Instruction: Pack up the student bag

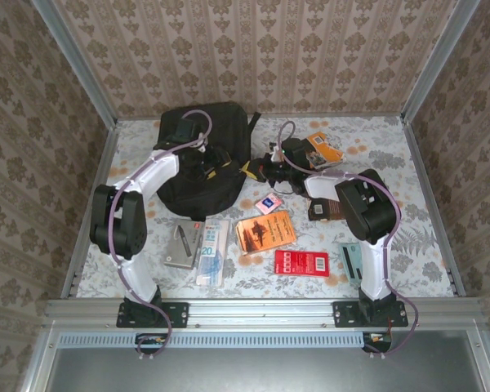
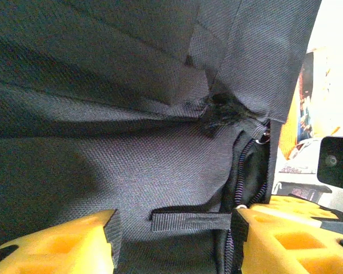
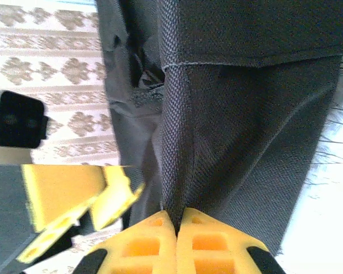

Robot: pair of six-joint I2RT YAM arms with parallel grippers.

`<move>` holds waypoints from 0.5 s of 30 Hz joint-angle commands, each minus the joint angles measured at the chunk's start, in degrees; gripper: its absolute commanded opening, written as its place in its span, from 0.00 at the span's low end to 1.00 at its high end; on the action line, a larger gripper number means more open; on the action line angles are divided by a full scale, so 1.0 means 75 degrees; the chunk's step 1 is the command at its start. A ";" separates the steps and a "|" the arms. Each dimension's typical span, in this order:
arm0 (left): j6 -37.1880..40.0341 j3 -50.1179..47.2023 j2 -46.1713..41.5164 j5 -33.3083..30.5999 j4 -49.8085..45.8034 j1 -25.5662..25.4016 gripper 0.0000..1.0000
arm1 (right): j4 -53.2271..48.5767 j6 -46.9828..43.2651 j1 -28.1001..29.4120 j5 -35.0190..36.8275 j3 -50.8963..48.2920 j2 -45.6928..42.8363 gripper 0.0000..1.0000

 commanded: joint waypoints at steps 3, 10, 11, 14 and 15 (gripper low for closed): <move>-0.0451 -0.0252 0.0113 0.0547 0.0399 0.0046 0.57 | 0.2751 0.1208 -0.0006 -0.0251 -0.0231 -0.0073 0.00; -0.1147 -0.0576 0.0210 0.1185 0.1256 0.0071 0.57 | 0.3201 0.1333 0.0041 -0.0297 -0.0396 0.0029 0.00; -0.1259 -0.0634 0.0210 0.1273 0.1440 0.0066 0.57 | 0.3208 0.1313 0.0058 -0.0298 -0.0426 0.0024 0.00; -0.1522 -0.0746 0.0187 0.1473 0.1934 0.0081 0.57 | 0.3289 0.1258 0.0098 -0.0387 -0.0484 0.0065 0.00; -0.1552 -0.0767 0.0148 0.1494 0.2029 0.0081 0.57 | 0.3360 0.1239 0.0100 -0.0408 -0.0504 0.0087 0.00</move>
